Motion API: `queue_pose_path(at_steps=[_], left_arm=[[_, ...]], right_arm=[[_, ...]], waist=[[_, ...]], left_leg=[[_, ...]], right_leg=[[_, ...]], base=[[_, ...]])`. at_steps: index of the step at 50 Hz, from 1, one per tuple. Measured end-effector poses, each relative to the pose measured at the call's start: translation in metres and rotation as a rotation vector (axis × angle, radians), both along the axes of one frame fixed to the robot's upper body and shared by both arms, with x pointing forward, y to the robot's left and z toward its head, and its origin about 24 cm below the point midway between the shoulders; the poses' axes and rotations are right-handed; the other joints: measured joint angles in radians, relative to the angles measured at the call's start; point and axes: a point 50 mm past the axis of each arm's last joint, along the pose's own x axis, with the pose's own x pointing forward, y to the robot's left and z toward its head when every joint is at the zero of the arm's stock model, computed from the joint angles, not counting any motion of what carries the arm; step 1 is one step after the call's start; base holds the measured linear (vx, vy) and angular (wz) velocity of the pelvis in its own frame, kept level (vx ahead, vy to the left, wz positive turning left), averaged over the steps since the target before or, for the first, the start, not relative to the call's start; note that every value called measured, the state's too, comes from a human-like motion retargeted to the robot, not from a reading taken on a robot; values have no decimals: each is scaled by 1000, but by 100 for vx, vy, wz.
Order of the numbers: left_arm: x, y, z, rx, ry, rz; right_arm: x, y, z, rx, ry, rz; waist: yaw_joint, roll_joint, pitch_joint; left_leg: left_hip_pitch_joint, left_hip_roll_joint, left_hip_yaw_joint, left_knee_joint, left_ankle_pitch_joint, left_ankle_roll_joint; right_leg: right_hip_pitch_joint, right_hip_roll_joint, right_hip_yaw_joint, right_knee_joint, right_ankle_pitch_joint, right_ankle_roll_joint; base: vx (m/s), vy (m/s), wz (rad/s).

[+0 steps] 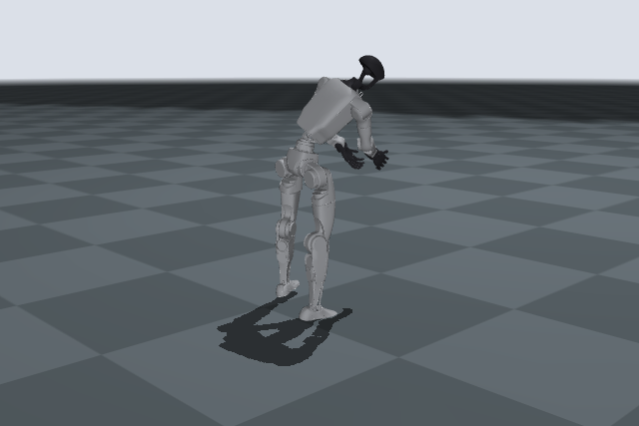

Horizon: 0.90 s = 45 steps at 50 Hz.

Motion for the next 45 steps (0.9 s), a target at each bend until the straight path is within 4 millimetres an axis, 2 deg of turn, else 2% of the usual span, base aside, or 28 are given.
queue_pose_path(at_steps=[3,5,8,13,15,17,18,20,22,23,26,27,28,29,30,31,32,33,34,35,36,37,38,39,40,42,43,45], left_arm=[[-3,-20,13,-4,-62,-82],[0,-40,31,31,-153,-167],[8,-71,68,89,-299,-245],[21,-119,131,213,-497,-310],[29,-133,144,325,-553,-329],[39,-138,154,369,-500,-230],[44,-137,155,408,-493,-191],[50,-136,154,526,-539,-169],[49,-125,150,466,-544,-101],[47,-116,138,478,-585,-161],[31,-71,91,409,-584,-263],[22,-51,75,387,-566,-275],[13,-29,61,337,-521,-242],[3,-8,45,332,-483,-253],[-10,12,30,347,-448,-292],[-21,33,19,338,-404,-268],[-32,54,12,321,-356,-226],[-42,75,7,288,-297,-145],[-52,93,4,299,-266,-96],[-61,108,1,335,-250,-65],[-67,117,0,316,-223,-35],[-70,125,0,296,-207,-6],[-71,131,2,271,-212,23],[-68,134,4,256,-213,50],[-63,135,5,245,-211,76],[-39,134,9,215,-209,154],[-23,131,11,197,-203,189],[9,122,14,209,-214,211]], right_arm=[[0,-12,-1,35,3,7],[1,-23,-2,166,109,172],[14,-73,17,290,80,27],[20,-180,57,603,-38,-339],[14,-221,54,369,13,-365],[3,-256,52,703,-43,-605],[-2,-266,48,736,-53,-664],[-7,-271,33,461,12,-618],[-10,-263,21,287,1,-556],[-13,-251,10,214,8,-484],[-27,-194,-25,179,4,-247],[-34,-175,-35,84,-3,-206],[-39,-163,-39,-195,-69,-268],[-48,-133,-51,-80,-18,-109],[-63,-94,-61,238,82,165],[-72,-71,-65,199,78,247],[-82,-49,-63,251,39,253],[-94,-34,-55,497,-12,87],[-91,-22,-49,-208,-304,30],[-80,-31,-21,-1255,-969,-297],[-82,-17,-13,-1259,-1053,-352],[-86,-1,-8,-1183,-1093,-334],[-92,20,-8,-949,-1035,-179],[-91,34,-5,-891,-1030,-122],[-87,44,-2,-927,-1055,-111],[-71,60,4,-1034,-1071,-165],[-60,66,3,-1111,-1018,-152],[-38,79,1,-994,-635,93]], waist=[[4,-20,-7],[-8,-41,-11],[-42,-95,-10],[-95,-224,29],[-104,-274,13],[-114,-311,-1],[-118,-326,-11],[-113,-346,-21],[-107,-343,-28],[-103,-340,-34],[-84,-332,-60],[-77,-328,-69],[-67,-325,-76],[-58,-320,-83],[-49,-314,-92],[-36,-309,-96],[-24,-303,-99],[-14,-298,-100],[1,-295,-99],[18,-292,-98],[31,-286,-99],[43,-281,-101],[52,-276,-104],[62,-273,-110],[73,-270,-117],[89,-270,-124],[98,-272,-130],[115,-276,-138]], left_leg=[[-43,26,41,0,1,0],[-68,47,69,0,13,0],[-110,80,99,0,52,0],[-164,114,104,0,98,0],[-187,119,102,0,104,0],[-207,111,100,0,105,0],[-216,108,98,0,102,0],[-215,98,94,0,91,0],[-200,86,87,0,75,0],[-186,77,84,0,64,0],[-149,51,73,0,32,0],[-137,43,70,0,23,0],[-125,39,67,0,13,0],[-115,33,64,0,5,0],[-107,26,61,0,-2,0],[-101,23,59,0,-7,0],[-99,20,56,0,-10,0],[-102,15,51,0,-10,0],[-100,15,51,0,-12,0],[-97,16,53,0,-16,0],[-102,15,48,0,-15,0],[-109,13,41,0,-15,0],[-118,12,33,0,-14,0],[-126,9,25,0,-14,0],[-135,6,18,0,-15,0],[-143,-6,1,0,-18,0],[-145,-13,-9,0,-21,0],[-146,-23,-34,0,-27,0]], right_leg=[[-16,19,-10,12,0,0],[-30,35,-19,16,4,0],[-59,69,-40,8,25,0],[-89,122,-67,-26,82,0],[-103,136,-75,-43,105,0],[-111,138,-88,-62,131,0],[-114,137,-94,-69,141,0],[-107,128,-102,-82,154,0],[-87,113,-112,-88,163,0],[-70,102,-116,-90,166,0],[-32,68,-123,-82,170,0],[-22,57,-124,-75,170,0],[-14,49,-123,-66,169,0],[-8,41,-123,-57,170,0],[-2,32,-122,-48,172,0],[-1,28,-121,-38,174,0],[-2,24,-121,-29,178,0],[-5,21,-125,-21,185,0],[-10,19,-122,-11,188,0],[-15,17,-116,-1,189,0],[-21,15,-118,5,195,0],[-28,14,-121,10,200,0],[-35,14,-125,14,205,0],[-41,11,-129,17,208,0],[-47,6,-133,20,210,0],[-50,-8,-144,26,208,0],[-50,-17,-150,30,206,0],[-45,-30,-167,41,201,0]], base=[[2,13,3],[-1,15,4],[-7,15,-3],[-11,16,-20],[-6,17,-20],[-3,23,-4],[4,26,2],[14,28,7],[23,29,21],[28,32,32],[32,31,38],[34,24,33],[32,21,31],[31,19,32],[27,17,30],[22,15,28],[13,14,29],[10,13,23],[9,11,8],[8,9,3],[5,9,11],[1,10,27],[1,10,30],[1,11,31],[2,12,34],[4,12,40],[6,11,46],[9,9,52]])
